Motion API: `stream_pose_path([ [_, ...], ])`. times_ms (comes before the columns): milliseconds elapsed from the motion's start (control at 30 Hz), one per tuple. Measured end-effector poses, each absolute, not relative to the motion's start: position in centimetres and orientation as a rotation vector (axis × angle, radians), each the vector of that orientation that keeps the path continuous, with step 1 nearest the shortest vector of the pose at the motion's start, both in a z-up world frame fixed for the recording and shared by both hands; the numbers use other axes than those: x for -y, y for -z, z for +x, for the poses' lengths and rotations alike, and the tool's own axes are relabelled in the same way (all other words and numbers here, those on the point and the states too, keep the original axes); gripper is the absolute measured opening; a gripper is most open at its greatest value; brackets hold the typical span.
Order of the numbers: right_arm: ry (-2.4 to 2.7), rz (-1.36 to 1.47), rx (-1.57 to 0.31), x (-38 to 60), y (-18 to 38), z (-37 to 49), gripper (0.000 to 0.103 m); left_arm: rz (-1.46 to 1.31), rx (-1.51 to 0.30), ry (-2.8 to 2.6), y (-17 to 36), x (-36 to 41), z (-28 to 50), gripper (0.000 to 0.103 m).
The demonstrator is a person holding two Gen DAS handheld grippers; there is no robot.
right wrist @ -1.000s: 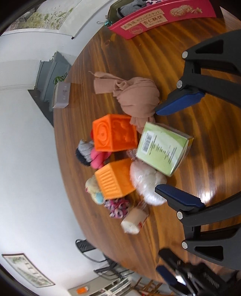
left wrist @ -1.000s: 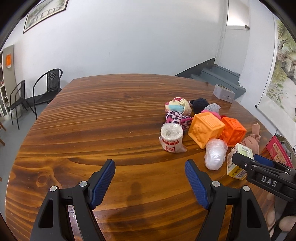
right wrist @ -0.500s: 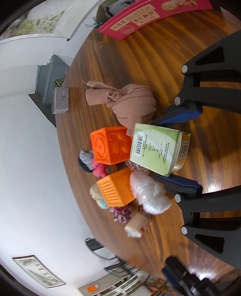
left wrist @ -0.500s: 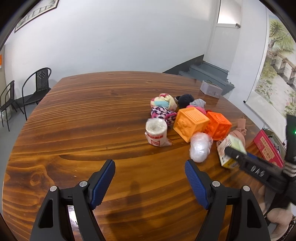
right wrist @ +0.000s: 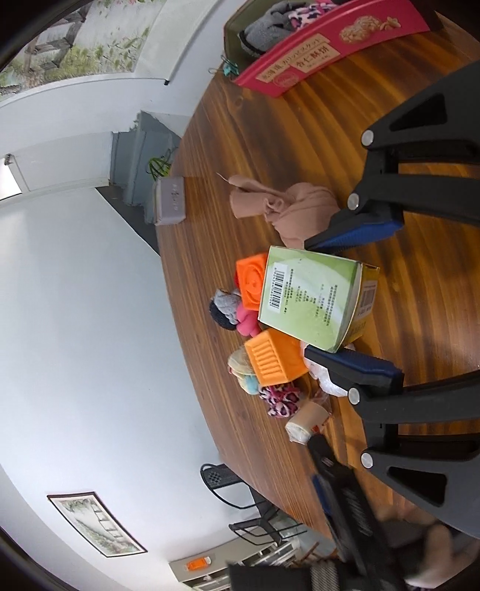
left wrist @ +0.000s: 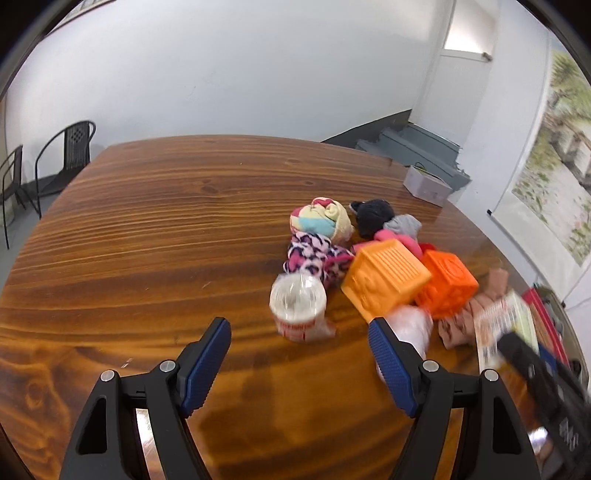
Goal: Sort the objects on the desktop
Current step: 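Grasp the clear-wrapped white tape roll with the left gripper while the right grasps the green-and-white box, then lift and carry the tape roll and green box toward the red tin tray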
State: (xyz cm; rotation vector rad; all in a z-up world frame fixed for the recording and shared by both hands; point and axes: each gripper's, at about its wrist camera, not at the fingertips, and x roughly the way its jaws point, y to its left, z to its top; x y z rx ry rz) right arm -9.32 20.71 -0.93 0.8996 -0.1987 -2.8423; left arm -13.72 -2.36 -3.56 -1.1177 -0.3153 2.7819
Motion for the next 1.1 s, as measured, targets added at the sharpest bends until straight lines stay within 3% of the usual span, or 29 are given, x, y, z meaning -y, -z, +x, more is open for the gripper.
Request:
stream_pose_path([
  [100, 2.817, 0.928, 0.211, -20.8, 1.1, -9.7, 0.054, -1.161, 0.315, -2.788, 4.4, 2.1, -15.2, 0.076],
  [167, 2.813, 0.926, 0.217, -20.9, 1.1, -9.7, 0.054, -1.200, 0.319, -2.764, 5.1, 1.9, -16.1, 0.058],
  [300, 2.802, 0.910, 0.232, -21.2, 0.9, -9.5, 0.054, -1.240, 0.315, -2.764, 6.0, 1.5, -17.2, 0.056],
  [367, 2.798, 0.904, 0.232, -21.1, 0.9, -9.1, 0.054, -1.245, 0.329, -2.751, 6.1, 1.4, -17.6, 0.037],
  [1100, 2.836, 0.872, 0.262, -21.8, 1.0, -7.9, 0.054, -0.861, 0.147, -3.041, -0.8, 0.1, -7.7, 0.037],
])
